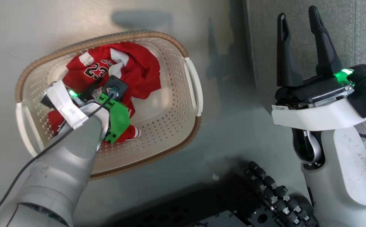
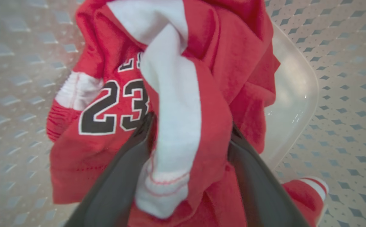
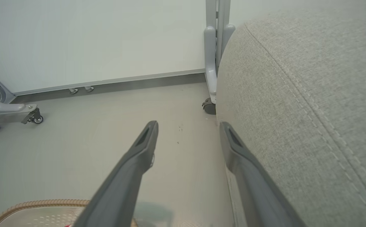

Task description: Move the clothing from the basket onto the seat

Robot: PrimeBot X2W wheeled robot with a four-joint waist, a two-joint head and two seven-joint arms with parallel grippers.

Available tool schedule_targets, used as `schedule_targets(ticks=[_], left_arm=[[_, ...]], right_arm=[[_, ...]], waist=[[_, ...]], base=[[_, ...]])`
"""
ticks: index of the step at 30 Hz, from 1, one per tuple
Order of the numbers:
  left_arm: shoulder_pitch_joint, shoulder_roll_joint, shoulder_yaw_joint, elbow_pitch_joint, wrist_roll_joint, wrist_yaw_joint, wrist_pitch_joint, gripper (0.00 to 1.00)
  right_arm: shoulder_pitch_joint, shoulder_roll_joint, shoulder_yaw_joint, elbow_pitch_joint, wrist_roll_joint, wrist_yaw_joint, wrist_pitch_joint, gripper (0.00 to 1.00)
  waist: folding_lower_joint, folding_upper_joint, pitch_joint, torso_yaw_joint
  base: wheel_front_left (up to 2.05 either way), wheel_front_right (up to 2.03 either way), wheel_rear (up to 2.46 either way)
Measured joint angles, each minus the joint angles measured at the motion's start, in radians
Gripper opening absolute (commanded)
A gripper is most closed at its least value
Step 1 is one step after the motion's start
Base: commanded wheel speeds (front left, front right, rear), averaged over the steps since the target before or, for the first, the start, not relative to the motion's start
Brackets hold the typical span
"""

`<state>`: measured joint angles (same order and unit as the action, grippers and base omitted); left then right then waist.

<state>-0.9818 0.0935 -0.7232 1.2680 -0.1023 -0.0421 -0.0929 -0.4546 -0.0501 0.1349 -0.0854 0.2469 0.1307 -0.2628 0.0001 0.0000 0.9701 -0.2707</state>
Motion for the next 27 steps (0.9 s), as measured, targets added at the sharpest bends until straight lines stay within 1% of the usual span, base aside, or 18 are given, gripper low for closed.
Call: schedule_targets(ticks=[3, 4, 5, 6, 9, 12, 16, 21, 27], left_arm=[[-0.012, 0.014, -0.001, 0.005, -0.002, 0.007, 0.033, 1.00], [-0.014, 0.017, 0.002, 0.007, -0.005, 0.007, 0.048, 0.98], [-0.015, 0.018, 0.000, 0.009, -0.007, 0.007, 0.066, 0.48], [-0.016, 0.020, -0.007, 0.011, -0.004, 0.007, 0.075, 0.00], [-0.022, 0.026, -0.016, 0.013, -0.002, 0.006, 0.082, 0.00], [-0.024, 0.029, -0.017, 0.014, -0.003, 0.006, 0.065, 0.00], [-0.024, 0.023, 0.006, 0.011, -0.039, -0.010, 0.011, 0.00], [-0.007, 0.008, 0.011, 0.000, -0.068, -0.028, -0.080, 0.00], [0.065, -0.019, 0.027, -0.019, -0.115, -0.046, -0.139, 0.00]], right_arm=[[-0.001, 0.000, 0.004, 0.000, 0.010, 0.000, 0.000, 1.00], [-0.001, 0.000, 0.004, 0.000, 0.014, 0.000, 0.000, 1.00], [-0.001, 0.000, 0.004, 0.000, 0.016, 0.000, 0.000, 1.00], [-0.001, 0.000, 0.005, 0.000, 0.017, 0.000, 0.000, 1.00], [-0.001, 0.000, 0.003, 0.001, 0.023, 0.000, 0.000, 1.00], [-0.001, 0.001, 0.001, 0.005, 0.023, 0.000, 0.000, 1.00], [-0.001, 0.000, 0.002, 0.014, 0.006, 0.000, 0.000, 1.00], [0.010, 0.001, 0.005, 0.032, -0.033, 0.000, 0.000, 1.00], [0.050, 0.002, 0.010, 0.064, -0.073, 0.000, 0.000, 1.00]], waist=[[0.0000, 0.0000, 0.017, -0.020], [0.0000, 0.0000, 0.022, -0.026], [0.0000, 0.0000, 0.025, -0.031], [0.0000, 0.0000, 0.029, -0.037], [0.0000, 0.0000, 0.034, -0.048], [0.0000, 0.0000, 0.027, -0.050], [0.0000, 0.0000, 0.001, -0.044], [0.0000, 0.0000, -0.056, -0.026], [-0.0001, 0.0000, -0.149, 0.003]], base=[[0.00, 0.00, 0.00], [0.00, 0.00, 0.00], [0.00, 0.00, 0.00], [0.00, 0.00, 0.00], [0.00, 0.00, 0.00], [0.00, 0.00, 0.00], [0.00, 0.00, 0.00], [0.00, 0.00, 0.00], [0.00, 0.00, 0.00]])
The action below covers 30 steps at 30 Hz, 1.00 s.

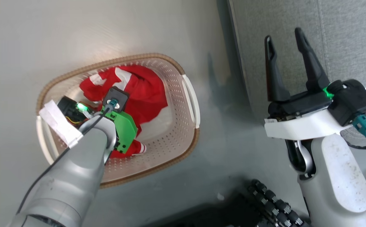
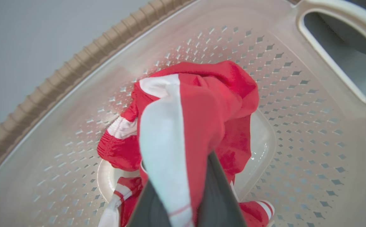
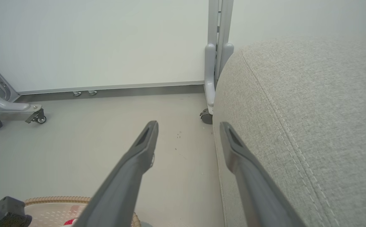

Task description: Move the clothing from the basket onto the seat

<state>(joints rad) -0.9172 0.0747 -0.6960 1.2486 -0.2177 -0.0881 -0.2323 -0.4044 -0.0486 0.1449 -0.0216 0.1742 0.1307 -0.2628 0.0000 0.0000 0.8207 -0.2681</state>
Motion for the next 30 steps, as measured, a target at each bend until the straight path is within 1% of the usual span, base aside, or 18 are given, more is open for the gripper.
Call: schedule_targets(ticks=[6, 10, 13, 17, 19, 25, 30], left_arm=[[0.080, -0.016, 0.005, -0.059, -0.037, -0.009, -0.024, 0.00], [0.134, -0.020, 0.011, -0.132, -0.063, -0.010, -0.029, 0.00], [0.177, -0.021, 0.019, -0.219, -0.077, -0.009, -0.029, 0.00], [0.244, -0.017, 0.039, -0.350, -0.085, -0.008, -0.029, 0.00], [0.277, -0.004, 0.047, -0.418, -0.091, -0.009, -0.029, 0.00], [0.370, 0.038, 0.106, -0.684, -0.100, -0.014, -0.029, 0.00], [0.439, 0.060, 0.158, -0.892, -0.100, -0.013, -0.029, 0.00]], right_arm=[[0.055, 0.000, -0.002, 0.035, -0.031, 0.000, 0.000, 1.00], [0.092, 0.000, -0.011, 0.053, -0.048, 0.000, 0.000, 1.00], [0.119, 0.000, -0.021, 0.063, -0.056, 0.000, 0.000, 1.00], [0.156, 0.000, -0.027, 0.077, -0.065, 0.000, 0.000, 1.00], [0.172, 0.000, -0.030, 0.082, -0.067, 0.000, 0.001, 1.00], [0.211, 0.000, -0.029, 0.067, -0.072, 0.000, 0.021, 1.00], [0.250, 0.000, -0.028, 0.052, -0.072, 0.000, 0.046, 1.00]], waist=[[0.0000, 0.0000, -0.110, 0.033], [0.0000, 0.0000, -0.188, 0.058], [0.0000, 0.0000, -0.244, 0.077], [-0.0001, 0.0000, -0.319, 0.104], [-0.0001, 0.0000, -0.353, 0.116], [-0.0001, 0.0000, -0.457, 0.153], [-0.0001, 0.0000, -0.528, 0.178]], base=[[0.00, 0.00, 0.00], [0.00, 0.00, 0.00], [0.00, 0.00, 0.00], [0.00, 0.00, 0.00], [0.00, 0.00, 0.00], [0.00, 0.00, 0.00], [0.00, 0.00, 0.00]])
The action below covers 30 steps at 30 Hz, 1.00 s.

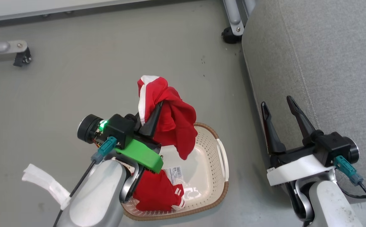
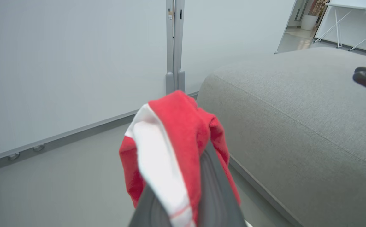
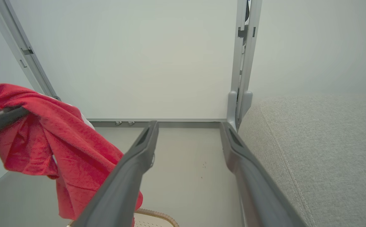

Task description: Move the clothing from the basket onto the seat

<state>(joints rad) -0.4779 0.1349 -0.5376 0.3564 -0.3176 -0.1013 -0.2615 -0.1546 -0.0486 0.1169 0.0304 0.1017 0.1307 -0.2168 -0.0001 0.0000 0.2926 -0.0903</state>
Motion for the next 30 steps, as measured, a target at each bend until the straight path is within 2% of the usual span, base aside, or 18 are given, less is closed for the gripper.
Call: schedule_targets(ticks=[6, 11, 21, 30], left_arm=[[0.071, 0.001, 0.080, -0.225, 0.000, -0.005, -0.001, 0.00], [0.120, 0.004, 0.142, -0.341, 0.004, -0.013, -0.001, 0.00], [0.226, 0.006, 0.161, -0.420, 0.010, -0.022, -0.001, 0.00], [0.298, 0.001, 0.154, -0.437, 0.008, -0.023, -0.001, 0.00]], right_arm=[[0.040, 0.000, 0.007, -0.020, -0.001, 0.000, 0.028, 1.00], [0.072, 0.000, 0.017, -0.036, -0.001, 0.000, 0.049, 1.00], [0.133, 0.000, 0.040, -0.055, 0.005, 0.000, 0.085, 1.00], [0.176, 0.000, 0.059, -0.066, 0.015, 0.000, 0.106, 1.00]], waist=[[0.0000, 0.0000, -0.077, 0.025], [0.0000, 0.0000, -0.128, 0.036], [-0.0001, 0.0000, -0.213, 0.030], [0.0000, 0.0000, -0.276, 0.016]], base=[[0.00, 0.00, 0.00], [0.00, 0.00, 0.00], [0.00, 0.00, 0.00], [0.00, 0.00, 0.00]])
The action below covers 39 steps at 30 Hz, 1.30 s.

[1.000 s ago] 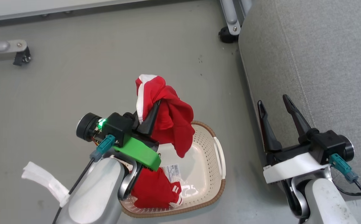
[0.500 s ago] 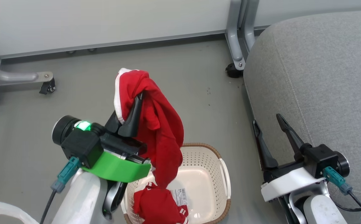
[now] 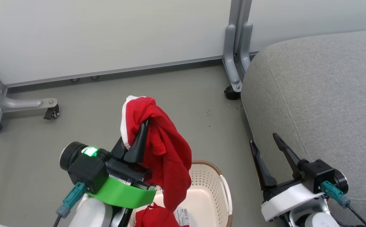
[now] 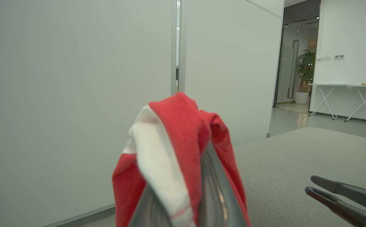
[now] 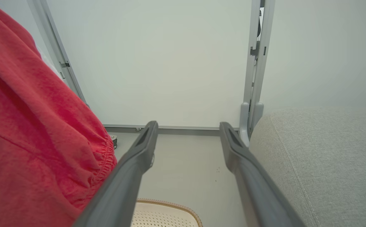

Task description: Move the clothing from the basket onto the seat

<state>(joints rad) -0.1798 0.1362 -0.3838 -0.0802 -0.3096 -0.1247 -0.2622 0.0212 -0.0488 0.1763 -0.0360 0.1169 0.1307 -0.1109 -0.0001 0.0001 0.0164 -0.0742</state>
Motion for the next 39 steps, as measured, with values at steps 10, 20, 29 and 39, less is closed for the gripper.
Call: schedule_targets(ticks=[10, 20, 29, 39], left_arm=[[0.003, -0.002, -0.005, 0.000, -0.002, -0.003, 0.000, 0.00], [0.003, -0.006, -0.004, -0.004, -0.002, -0.003, 0.000, 0.00], [-0.011, -0.018, -0.019, 0.008, 0.003, -0.003, 0.000, 0.00], [-0.041, -0.027, -0.067, 0.026, 0.003, -0.004, 0.000, 0.00]], right_arm=[[0.019, 0.000, -0.002, -0.007, 0.005, 0.000, 0.008, 1.00], [0.014, -0.001, 0.061, -0.005, 0.022, 0.000, 0.041, 1.00], [-0.134, -0.002, 0.366, 0.046, 0.107, 0.000, 0.120, 1.00], [-0.306, -0.004, 0.511, 0.170, 0.177, 0.000, 0.092, 1.00]], waist=[[0.0000, 0.0000, -0.006, 0.007], [0.0000, 0.0000, -0.005, 0.011], [0.0000, 0.0000, 0.013, 0.026], [0.0001, 0.0000, 0.025, 0.064]], base=[[0.00, 0.00, 0.00], [0.00, 0.00, 0.00], [0.00, 0.00, 0.00], [0.00, 0.00, 0.00]])
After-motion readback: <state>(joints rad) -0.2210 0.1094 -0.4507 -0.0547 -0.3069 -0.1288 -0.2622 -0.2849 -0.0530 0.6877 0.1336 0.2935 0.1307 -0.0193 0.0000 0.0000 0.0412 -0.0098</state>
